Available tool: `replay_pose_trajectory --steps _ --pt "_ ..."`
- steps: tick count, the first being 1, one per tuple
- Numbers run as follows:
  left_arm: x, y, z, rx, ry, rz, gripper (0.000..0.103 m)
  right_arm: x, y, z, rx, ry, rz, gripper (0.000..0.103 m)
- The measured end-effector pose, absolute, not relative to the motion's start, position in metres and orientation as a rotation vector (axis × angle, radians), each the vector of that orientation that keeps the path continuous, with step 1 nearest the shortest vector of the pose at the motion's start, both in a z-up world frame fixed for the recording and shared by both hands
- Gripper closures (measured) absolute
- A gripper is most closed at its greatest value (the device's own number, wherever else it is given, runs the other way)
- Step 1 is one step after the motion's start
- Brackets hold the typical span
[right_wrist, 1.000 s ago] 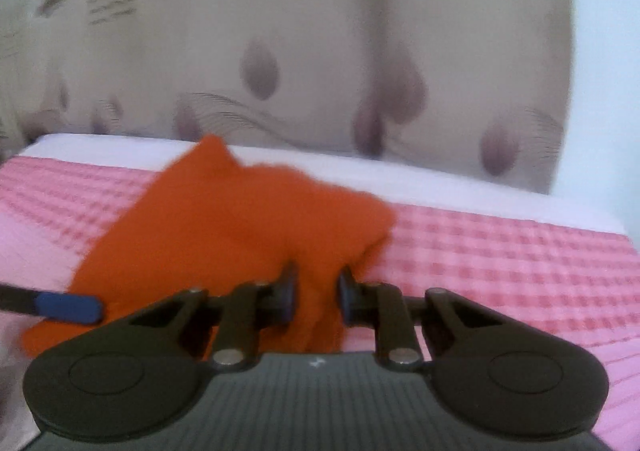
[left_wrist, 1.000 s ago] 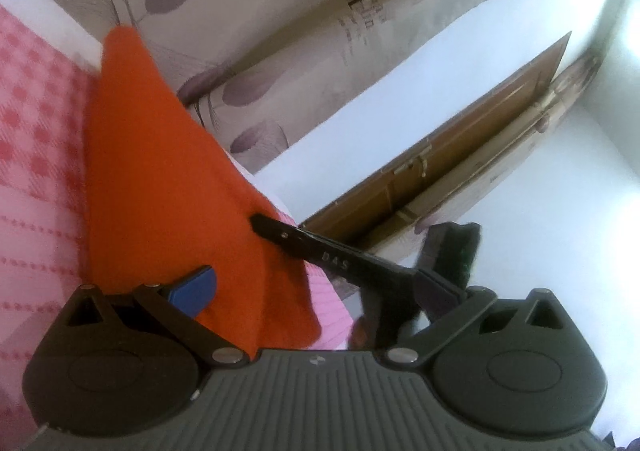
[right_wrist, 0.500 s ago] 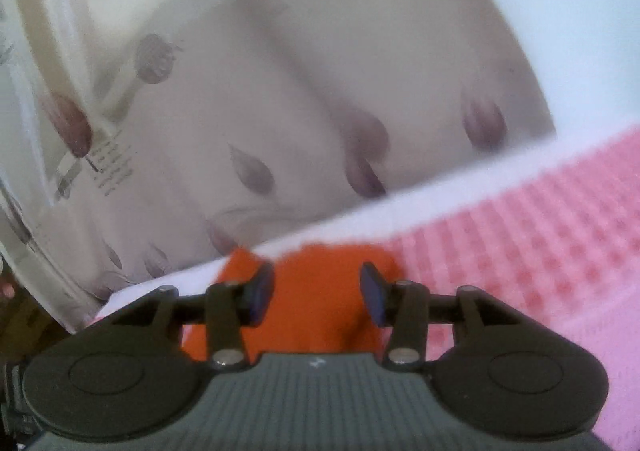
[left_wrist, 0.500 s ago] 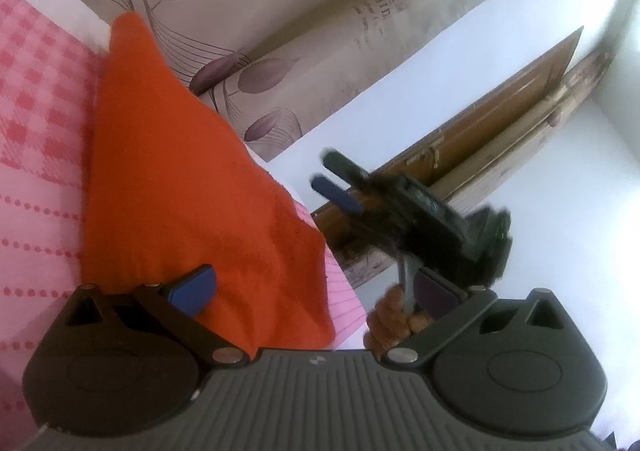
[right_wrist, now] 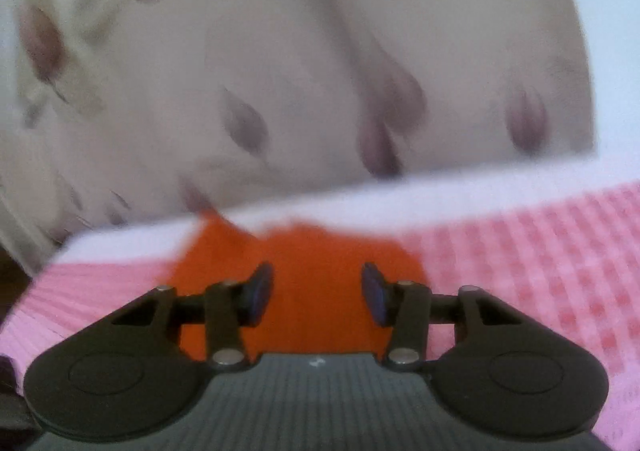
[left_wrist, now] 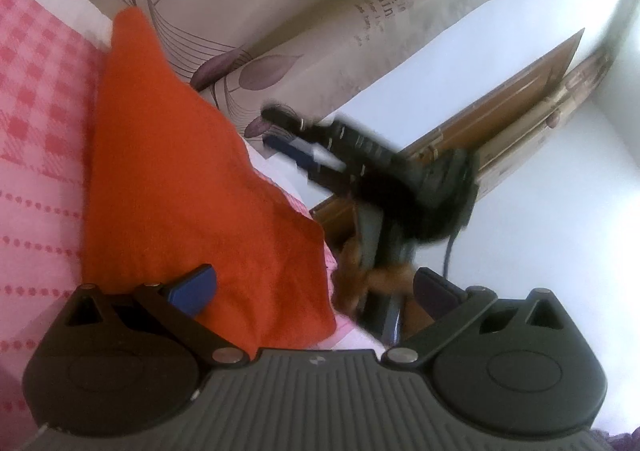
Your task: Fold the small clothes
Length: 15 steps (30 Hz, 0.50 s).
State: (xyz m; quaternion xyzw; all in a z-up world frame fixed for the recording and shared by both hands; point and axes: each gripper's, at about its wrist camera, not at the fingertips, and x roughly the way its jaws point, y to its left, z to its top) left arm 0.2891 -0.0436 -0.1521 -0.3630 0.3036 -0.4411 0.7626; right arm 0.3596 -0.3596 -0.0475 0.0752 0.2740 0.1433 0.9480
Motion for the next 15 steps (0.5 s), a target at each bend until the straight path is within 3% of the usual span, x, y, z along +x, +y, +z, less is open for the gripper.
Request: replay_pose_trajectory --steps 8,11,15 --pt "0.293 -0.036 -0.156 -0.852 0.672 -0.975 0.0 0.45 -0.299 -0.084 -0.054 0.882 0.432 0.058" --pt "0.294 -0.036 -0.155 -0.852 0.674 -0.977 0.0 0.463 -0.3 -0.088 -0.159 0.831 0.296 0.052" --pt "0.294 -0.037 -0.155 -0.843 0.676 -0.977 0.0 0.457 -0.32 -0.085 -0.087 0.805 0.28 0.052"
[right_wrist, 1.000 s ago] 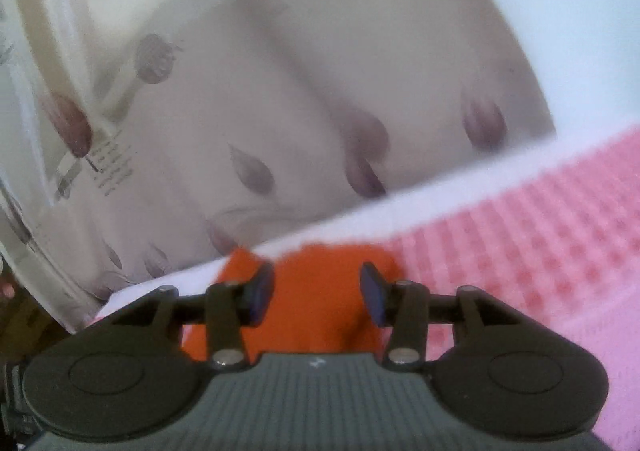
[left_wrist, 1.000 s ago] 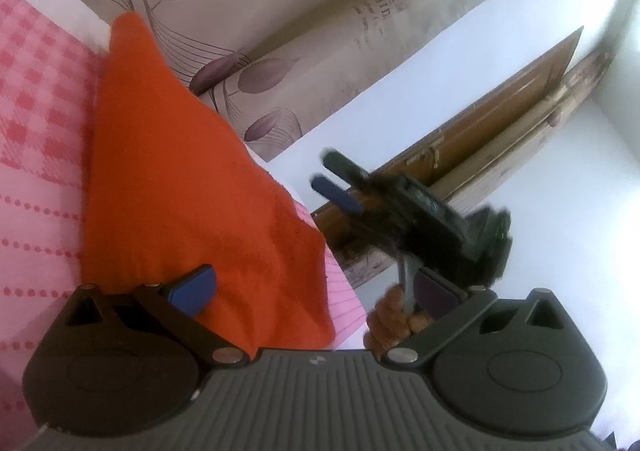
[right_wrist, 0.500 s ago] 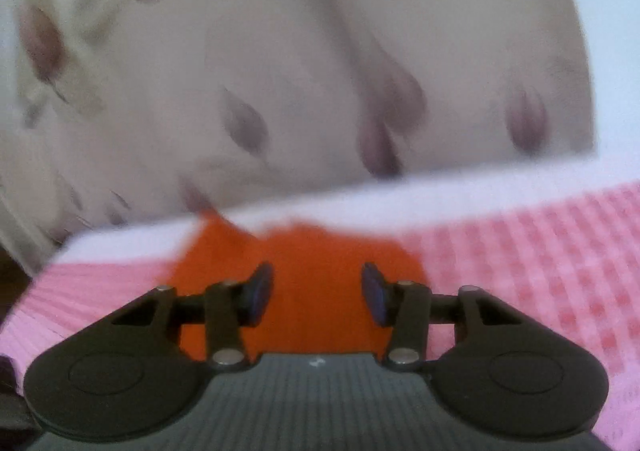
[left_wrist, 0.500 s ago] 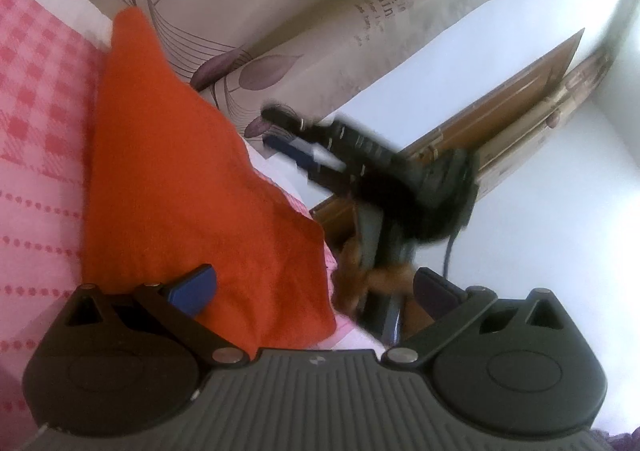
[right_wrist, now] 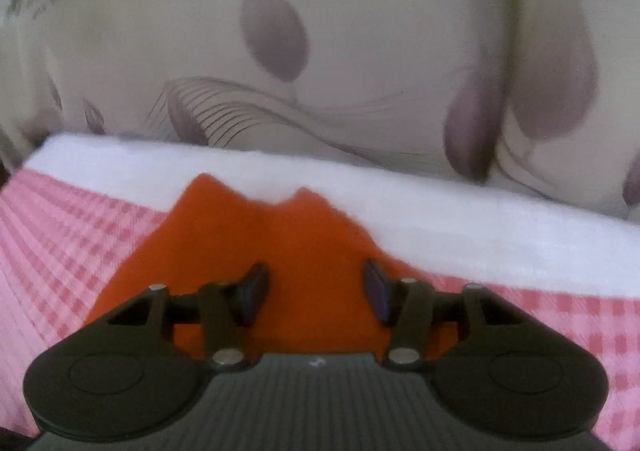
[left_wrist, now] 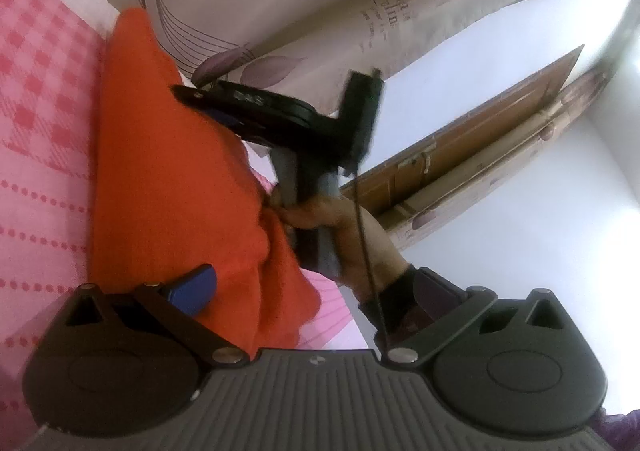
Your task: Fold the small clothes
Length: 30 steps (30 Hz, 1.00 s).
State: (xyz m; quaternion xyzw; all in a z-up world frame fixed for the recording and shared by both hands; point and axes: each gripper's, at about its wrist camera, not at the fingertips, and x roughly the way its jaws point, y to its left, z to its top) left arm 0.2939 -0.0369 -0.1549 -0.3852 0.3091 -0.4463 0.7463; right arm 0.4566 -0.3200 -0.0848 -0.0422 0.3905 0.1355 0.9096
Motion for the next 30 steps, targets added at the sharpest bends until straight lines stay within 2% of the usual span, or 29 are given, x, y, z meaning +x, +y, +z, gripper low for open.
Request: replay_pose_trajectory --steps 6,9,14,15,18,24,27,30 --pt "0.295 -0.037 -0.154 -0.843 0.678 -0.976 0.0 0.373 -0.372 -0.051 0.158 0.632 0.37 0.049" --pt "0.296 -0.036 -0.156 -0.858 0.678 -0.978 0.0 0.321 -0.373 -0.057 0.178 0.603 0.459 0.049" --pt "0.297 -0.033 -0.156 -0.869 0.676 -0.97 0.0 0.262 -0.372 -0.087 0.028 0.659 0.328 0.051" --pt "0.295 -0.035 -0.155 -0.85 0.675 -0.964 0.0 0.259 -0.371 -0.097 -0.004 0.726 0.277 0.048" --pt "0.29 -0.04 -0.151 -0.789 0.666 -0.944 0.0 0.242 -0.383 -0.1 0.109 0.702 0.303 0.048" --pt "0.285 -0.043 -0.148 -0.745 0.655 -0.918 0.0 0.22 -0.374 -0.06 0.116 0.488 0.302 0.048" --pt "0.279 -0.041 -0.147 -0.734 0.65 -0.895 0.0 0.214 -0.349 -0.069 0.003 0.513 0.367 0.049" --pt "0.27 -0.032 -0.145 -0.72 0.64 -0.856 0.0 0.221 -0.344 -0.103 -0.062 0.66 0.316 0.051"
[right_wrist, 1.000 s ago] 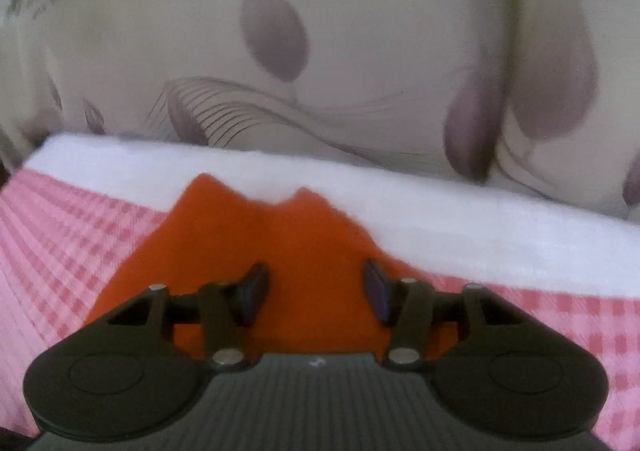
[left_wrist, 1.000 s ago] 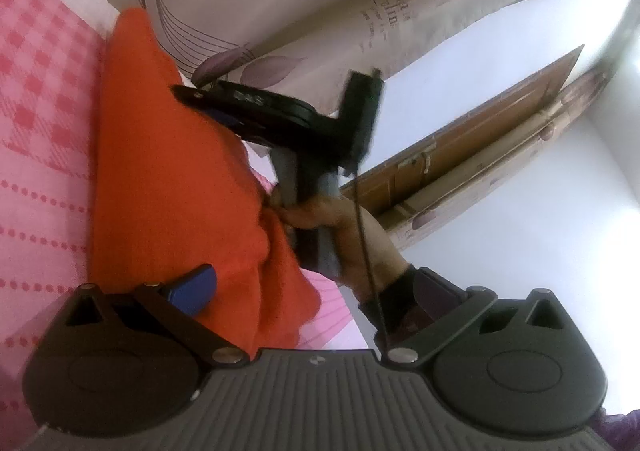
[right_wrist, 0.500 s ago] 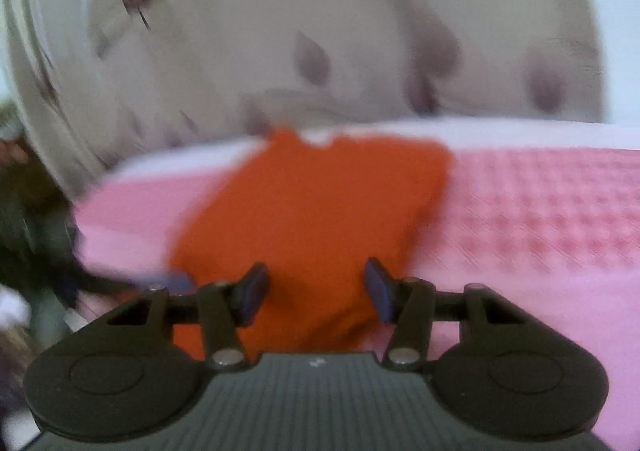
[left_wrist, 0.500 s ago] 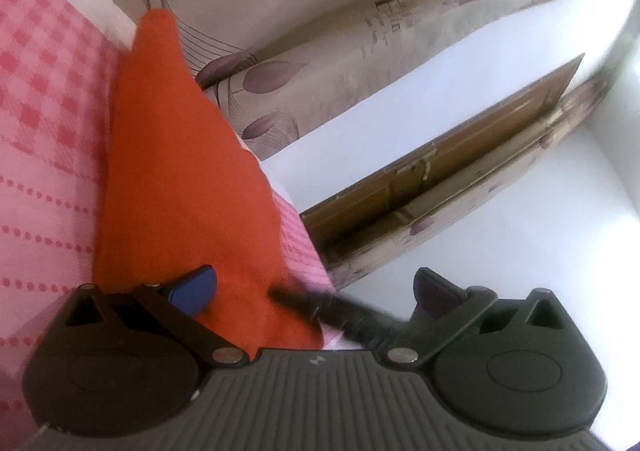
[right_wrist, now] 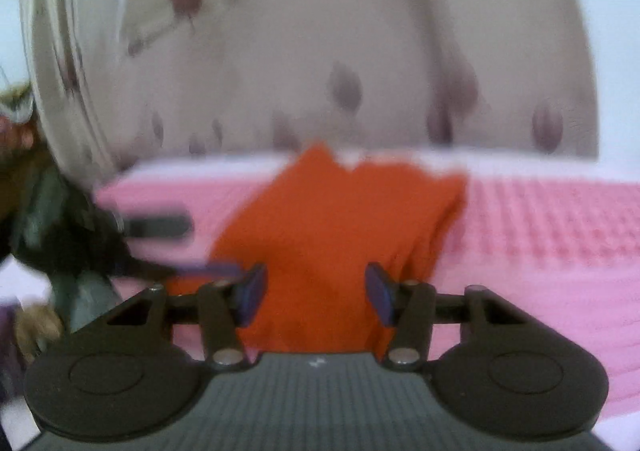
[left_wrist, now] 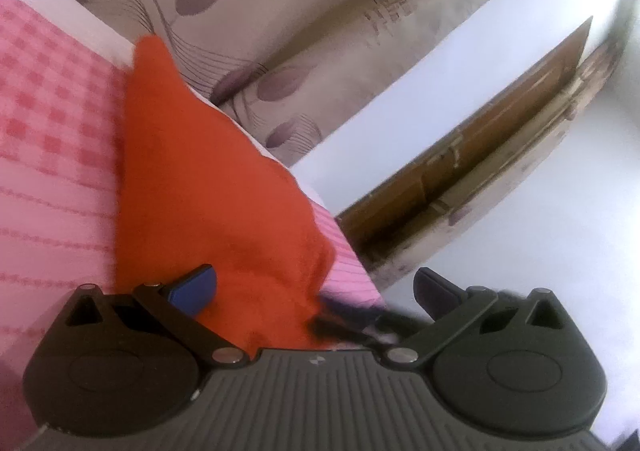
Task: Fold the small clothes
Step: 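Move both grippers to the ends of the folded sweater strip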
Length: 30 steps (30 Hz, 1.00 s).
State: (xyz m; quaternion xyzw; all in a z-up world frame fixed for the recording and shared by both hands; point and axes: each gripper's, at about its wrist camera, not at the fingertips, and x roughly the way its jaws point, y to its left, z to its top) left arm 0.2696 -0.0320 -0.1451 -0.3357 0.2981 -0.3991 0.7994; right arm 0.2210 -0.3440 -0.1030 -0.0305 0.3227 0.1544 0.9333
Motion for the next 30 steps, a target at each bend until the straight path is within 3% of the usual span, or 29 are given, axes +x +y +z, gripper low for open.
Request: replay_pose_trajectory --steps 8,14,21,30 --pt "0.239 0.011 -0.14 -0.728 0.602 -0.699 0.0 0.228 -0.363 -0.115 0.031 0.683 0.287 0.048" --pt "0.212 -0.006 -0.12 -0.369 0.66 -0.675 0.0 0.226 -0.356 -0.116 0.008 0.682 0.296 0.04" --pt "0.209 -0.039 -0.115 0.031 0.669 -0.481 0.0 0.219 -0.354 -0.115 0.007 0.676 0.29 0.039" --pt "0.238 -0.047 -0.123 0.064 0.704 -0.247 0.0 0.219 -0.351 -0.116 -0.001 0.673 0.287 0.038"
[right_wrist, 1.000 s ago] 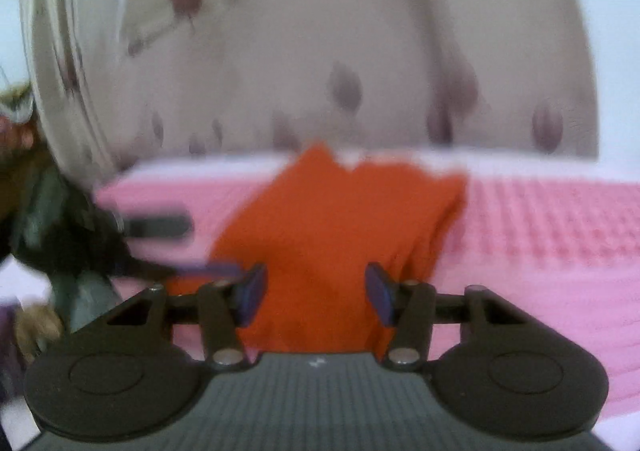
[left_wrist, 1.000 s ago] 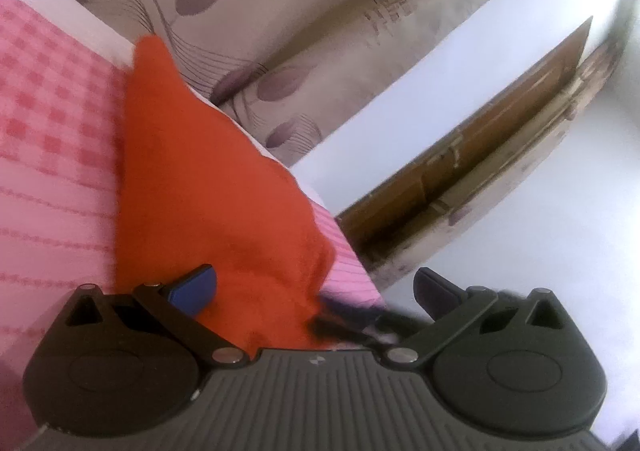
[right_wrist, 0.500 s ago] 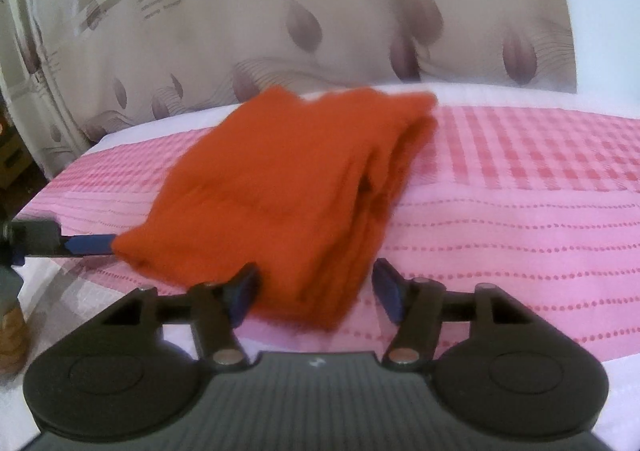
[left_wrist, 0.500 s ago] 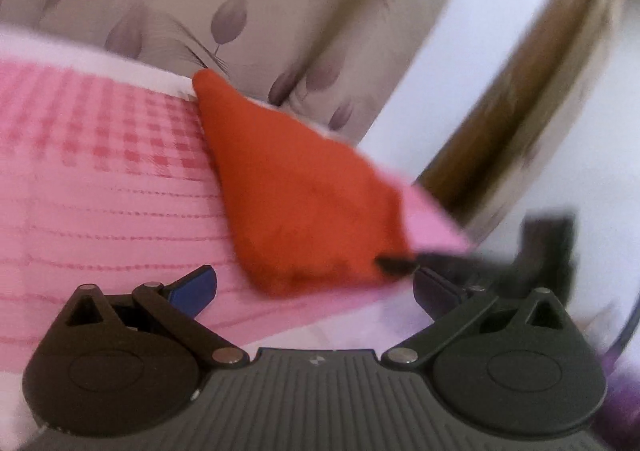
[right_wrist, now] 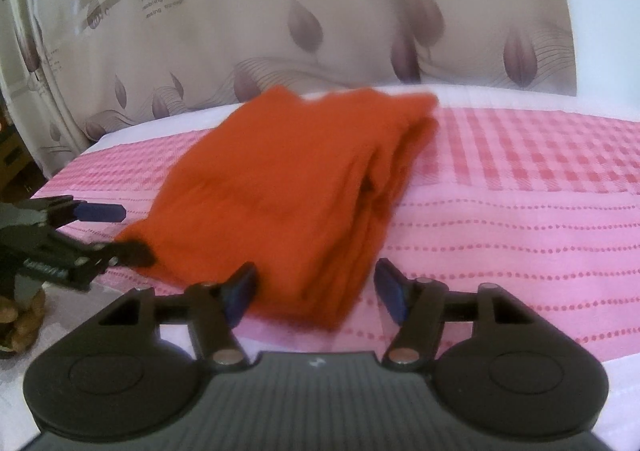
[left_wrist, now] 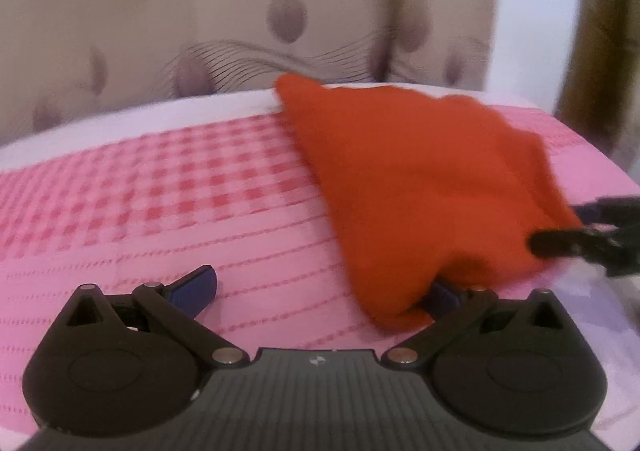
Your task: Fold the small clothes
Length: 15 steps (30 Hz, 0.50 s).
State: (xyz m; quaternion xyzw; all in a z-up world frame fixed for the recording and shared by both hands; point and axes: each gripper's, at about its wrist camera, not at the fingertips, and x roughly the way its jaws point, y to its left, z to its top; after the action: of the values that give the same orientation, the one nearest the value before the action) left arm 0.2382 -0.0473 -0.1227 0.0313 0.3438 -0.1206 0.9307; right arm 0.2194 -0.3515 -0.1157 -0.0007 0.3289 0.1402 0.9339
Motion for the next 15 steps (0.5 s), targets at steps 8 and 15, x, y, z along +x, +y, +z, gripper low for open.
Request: replay_pose_trajectory --steps 8,15 --pt "0.222 -0.018 -0.121 0.017 0.695 -0.146 0.0 0.219 -0.347 -0.116 -0.02 0.676 0.303 0.031" --pt "0.213 -0.024 -0.121 0.064 0.656 -0.132 0.0 0.22 -0.348 -0.116 -0.025 0.673 0.3 0.031"
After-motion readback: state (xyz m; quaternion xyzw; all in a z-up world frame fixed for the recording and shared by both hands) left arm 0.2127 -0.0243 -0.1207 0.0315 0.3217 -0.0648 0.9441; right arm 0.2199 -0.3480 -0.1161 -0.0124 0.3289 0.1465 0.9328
